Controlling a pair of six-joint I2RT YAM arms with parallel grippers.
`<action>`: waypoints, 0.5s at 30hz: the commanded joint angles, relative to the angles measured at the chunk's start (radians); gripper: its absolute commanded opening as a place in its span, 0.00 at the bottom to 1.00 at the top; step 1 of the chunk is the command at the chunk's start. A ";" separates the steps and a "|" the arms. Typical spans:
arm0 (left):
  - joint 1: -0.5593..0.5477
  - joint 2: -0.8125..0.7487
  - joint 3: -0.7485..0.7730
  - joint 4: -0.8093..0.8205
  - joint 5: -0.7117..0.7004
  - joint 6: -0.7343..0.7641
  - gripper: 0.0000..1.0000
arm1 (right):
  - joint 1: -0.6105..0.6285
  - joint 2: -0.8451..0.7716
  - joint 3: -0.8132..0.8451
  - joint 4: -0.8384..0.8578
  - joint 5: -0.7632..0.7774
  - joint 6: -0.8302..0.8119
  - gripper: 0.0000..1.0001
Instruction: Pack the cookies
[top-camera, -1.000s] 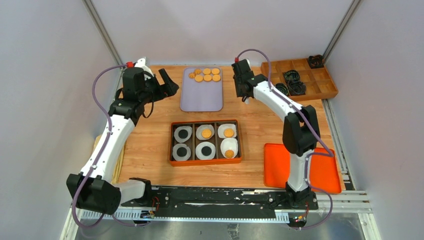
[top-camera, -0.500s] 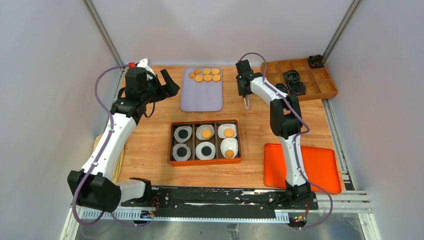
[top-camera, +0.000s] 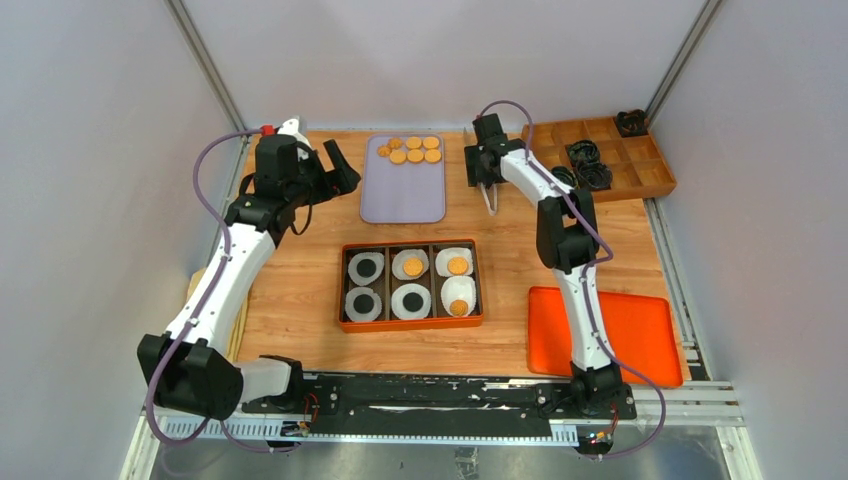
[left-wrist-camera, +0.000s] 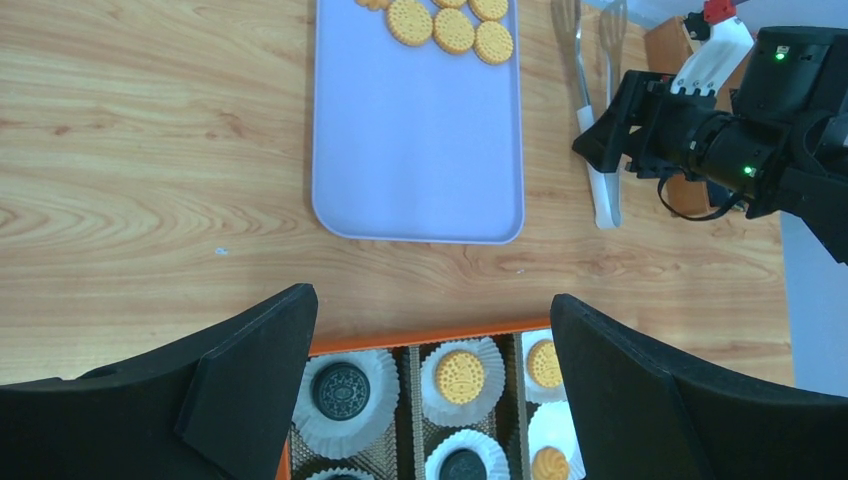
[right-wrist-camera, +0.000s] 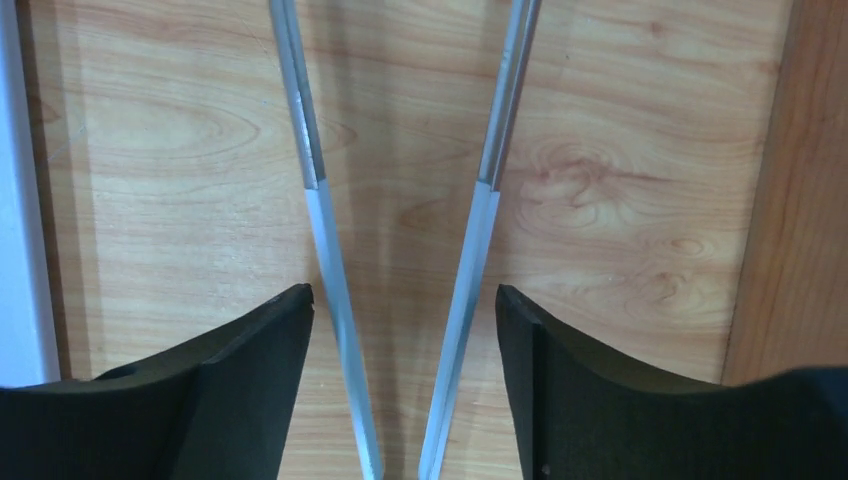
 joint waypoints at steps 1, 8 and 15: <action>-0.007 0.013 0.013 0.001 0.001 0.015 0.95 | -0.017 -0.045 -0.042 0.002 -0.022 -0.004 0.79; -0.010 0.011 0.013 0.001 0.001 0.021 0.96 | -0.017 -0.121 -0.091 0.032 -0.027 -0.009 0.89; -0.025 -0.002 0.015 0.002 -0.027 0.034 0.96 | -0.009 -0.333 -0.254 0.052 0.007 -0.002 0.87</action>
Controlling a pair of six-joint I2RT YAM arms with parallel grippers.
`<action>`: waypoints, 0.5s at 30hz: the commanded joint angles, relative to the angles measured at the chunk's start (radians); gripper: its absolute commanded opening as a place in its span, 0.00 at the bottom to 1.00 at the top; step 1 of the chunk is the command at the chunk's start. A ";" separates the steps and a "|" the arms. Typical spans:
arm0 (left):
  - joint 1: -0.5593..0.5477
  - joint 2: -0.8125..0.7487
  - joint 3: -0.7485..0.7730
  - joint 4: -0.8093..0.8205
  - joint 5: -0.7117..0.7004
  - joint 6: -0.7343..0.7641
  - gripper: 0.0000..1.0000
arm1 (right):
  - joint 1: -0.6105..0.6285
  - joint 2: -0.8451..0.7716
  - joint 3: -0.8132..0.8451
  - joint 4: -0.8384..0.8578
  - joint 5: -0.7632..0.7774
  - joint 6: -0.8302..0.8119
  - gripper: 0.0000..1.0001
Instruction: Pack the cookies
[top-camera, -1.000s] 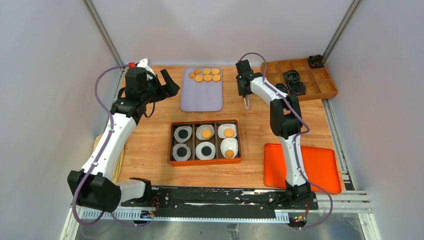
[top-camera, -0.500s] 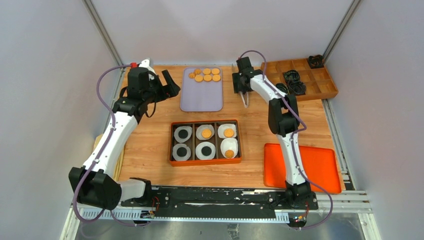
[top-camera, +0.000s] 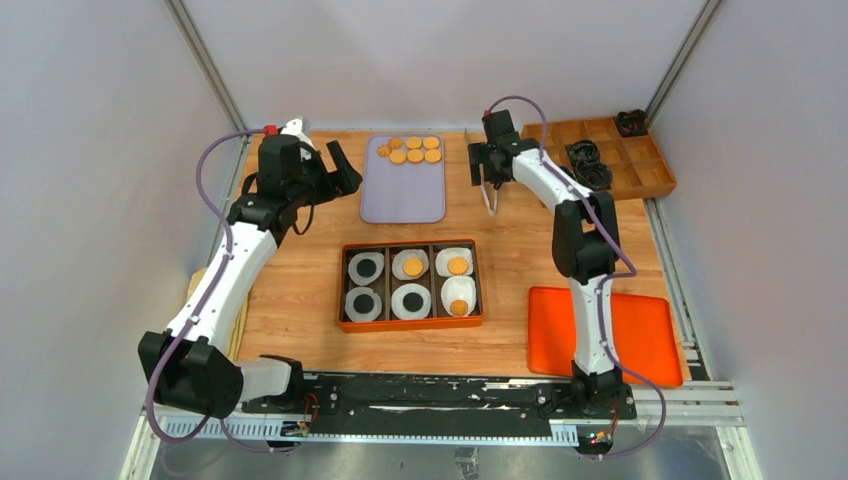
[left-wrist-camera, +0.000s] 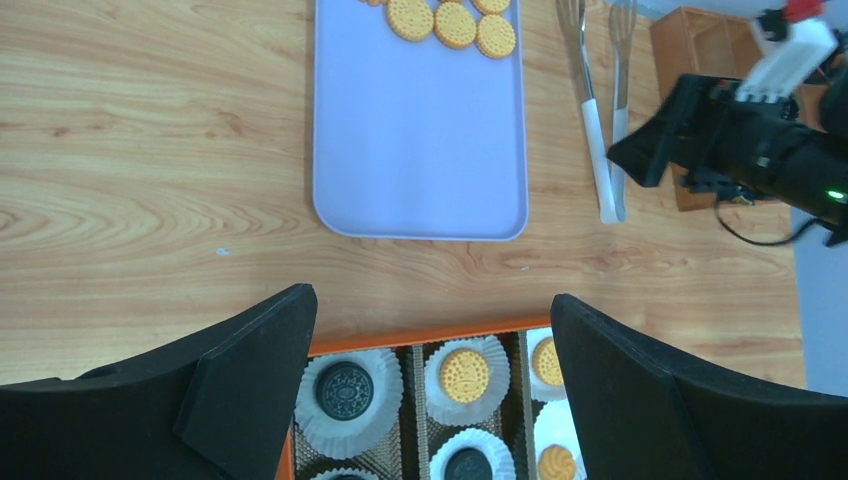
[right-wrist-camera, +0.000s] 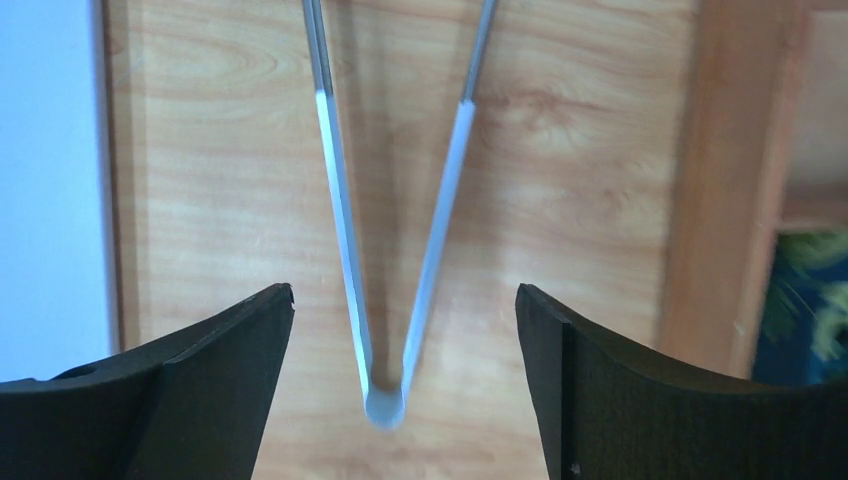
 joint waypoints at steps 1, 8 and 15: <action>-0.027 -0.016 0.018 0.000 -0.037 0.031 0.96 | 0.004 -0.217 -0.127 0.012 0.043 -0.003 0.86; -0.112 -0.027 0.040 0.006 -0.090 0.063 0.96 | 0.056 -0.597 -0.480 -0.004 0.154 0.016 0.79; -0.248 -0.041 -0.008 0.058 -0.146 0.080 0.96 | 0.120 -0.994 -0.839 -0.154 0.131 0.139 0.73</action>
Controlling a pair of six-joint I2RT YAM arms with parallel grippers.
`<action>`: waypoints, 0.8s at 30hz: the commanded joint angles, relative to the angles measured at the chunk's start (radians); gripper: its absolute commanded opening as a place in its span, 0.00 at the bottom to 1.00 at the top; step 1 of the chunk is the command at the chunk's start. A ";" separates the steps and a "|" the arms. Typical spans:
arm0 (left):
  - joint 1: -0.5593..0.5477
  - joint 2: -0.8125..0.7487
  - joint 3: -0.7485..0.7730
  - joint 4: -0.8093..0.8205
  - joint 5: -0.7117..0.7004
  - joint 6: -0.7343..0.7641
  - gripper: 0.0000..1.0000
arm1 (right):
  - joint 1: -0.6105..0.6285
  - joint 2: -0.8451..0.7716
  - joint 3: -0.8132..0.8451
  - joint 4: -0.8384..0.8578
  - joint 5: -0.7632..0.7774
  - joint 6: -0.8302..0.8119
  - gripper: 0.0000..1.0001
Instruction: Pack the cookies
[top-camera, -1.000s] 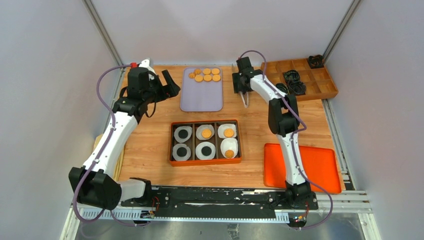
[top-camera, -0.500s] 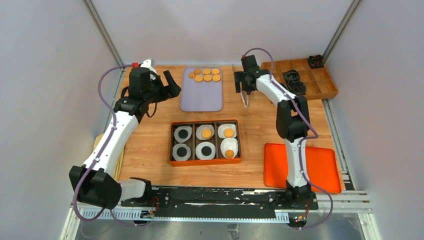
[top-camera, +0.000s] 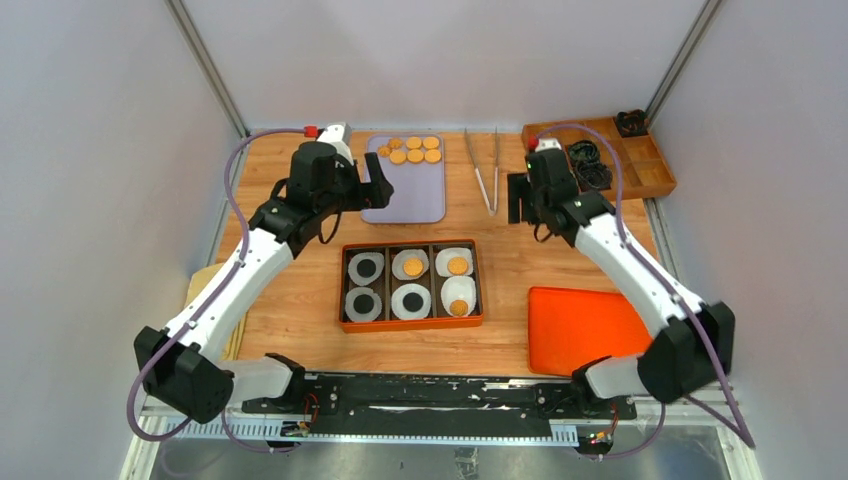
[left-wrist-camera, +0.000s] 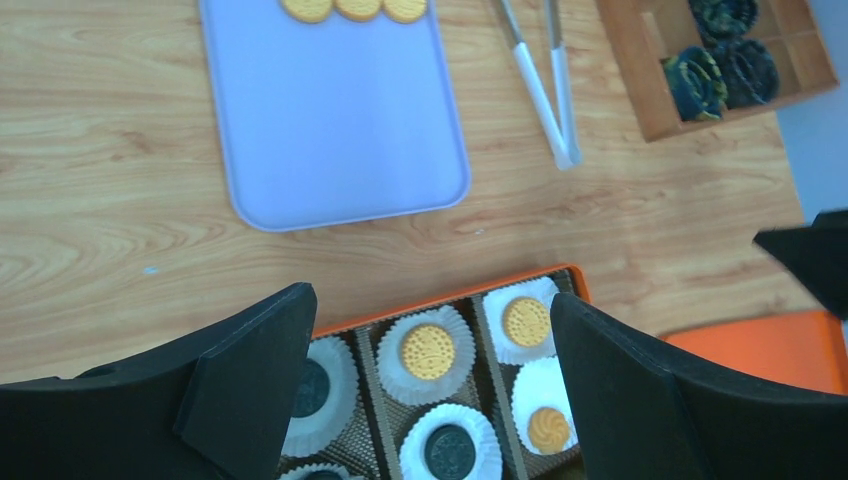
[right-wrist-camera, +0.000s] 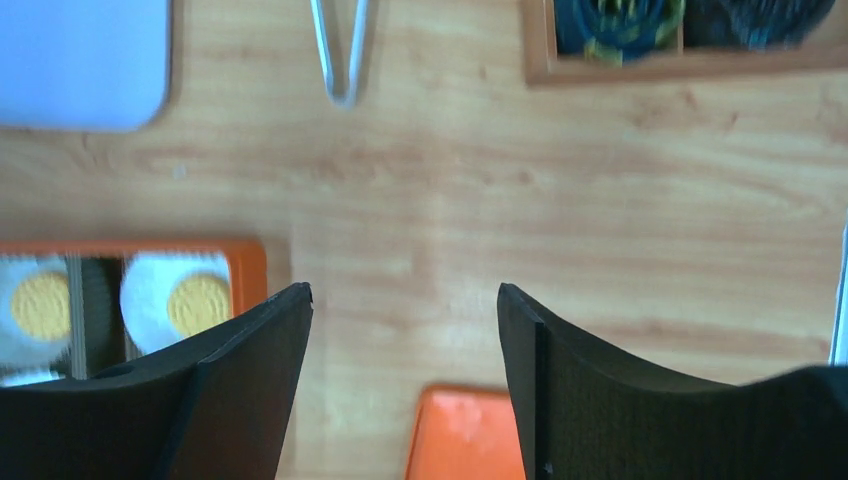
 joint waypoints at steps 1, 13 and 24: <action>-0.053 -0.035 -0.028 0.059 -0.037 0.021 0.96 | 0.069 -0.188 -0.209 -0.158 0.028 0.106 0.73; -0.145 -0.048 -0.129 0.106 -0.027 0.006 0.95 | 0.215 -0.334 -0.567 -0.288 -0.040 0.384 0.67; -0.145 -0.097 -0.138 0.079 -0.061 0.021 0.95 | 0.258 -0.244 -0.647 -0.192 -0.045 0.457 0.53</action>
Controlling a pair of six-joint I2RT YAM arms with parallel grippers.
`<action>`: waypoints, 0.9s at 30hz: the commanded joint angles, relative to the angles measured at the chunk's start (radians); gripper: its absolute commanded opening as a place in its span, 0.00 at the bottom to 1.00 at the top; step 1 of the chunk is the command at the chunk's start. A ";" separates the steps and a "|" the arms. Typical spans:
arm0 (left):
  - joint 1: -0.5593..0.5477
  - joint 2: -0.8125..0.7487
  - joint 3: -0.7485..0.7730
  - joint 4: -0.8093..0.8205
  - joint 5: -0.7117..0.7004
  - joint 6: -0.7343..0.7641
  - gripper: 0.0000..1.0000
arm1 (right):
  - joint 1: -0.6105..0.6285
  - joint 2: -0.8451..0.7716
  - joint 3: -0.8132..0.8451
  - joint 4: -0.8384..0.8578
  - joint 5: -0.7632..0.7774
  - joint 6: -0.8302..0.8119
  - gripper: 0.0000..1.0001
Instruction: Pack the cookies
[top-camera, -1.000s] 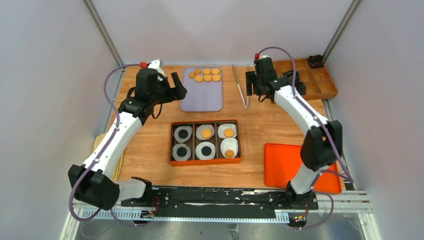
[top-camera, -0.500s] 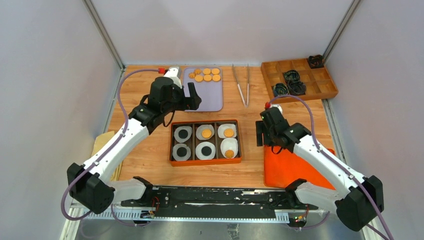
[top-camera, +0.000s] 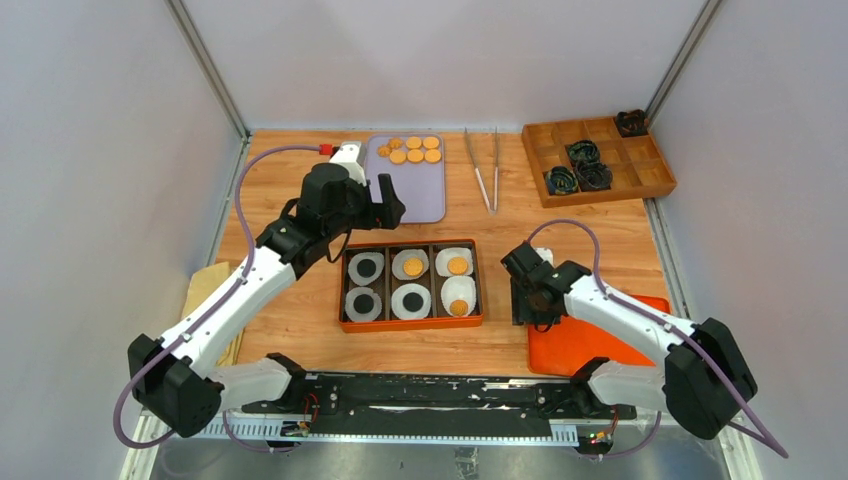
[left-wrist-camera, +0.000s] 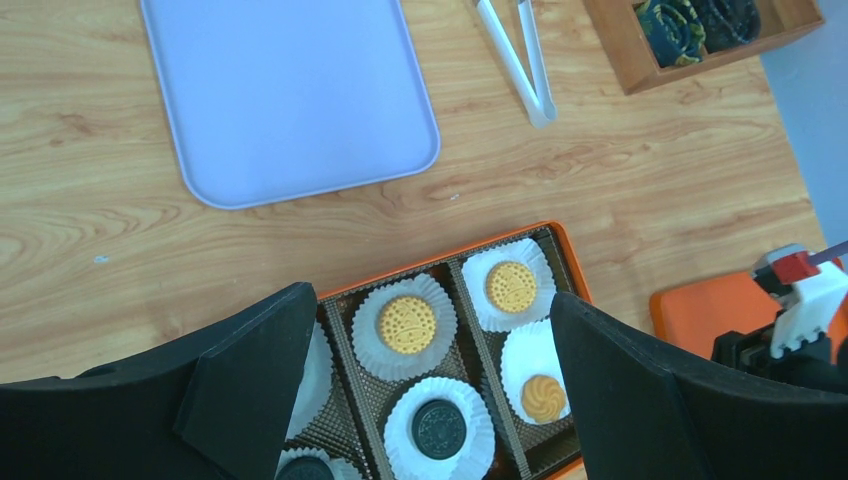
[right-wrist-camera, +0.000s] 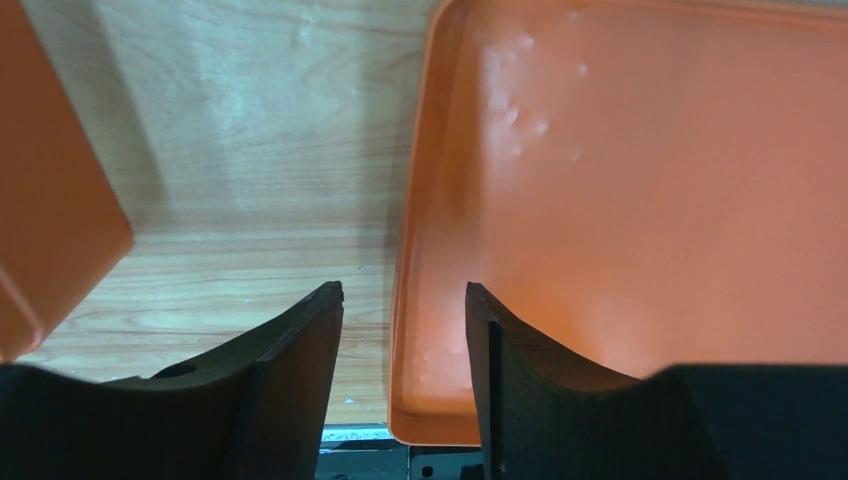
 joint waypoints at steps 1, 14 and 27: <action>-0.005 -0.029 -0.012 0.004 -0.023 0.011 0.95 | 0.016 0.013 -0.057 0.027 0.000 0.067 0.52; -0.005 -0.027 -0.006 -0.006 -0.027 0.009 0.95 | 0.027 0.070 -0.052 0.074 -0.005 0.062 0.01; -0.005 -0.003 0.013 -0.011 -0.047 0.020 0.95 | 0.039 -0.017 0.284 -0.072 -0.024 -0.031 0.00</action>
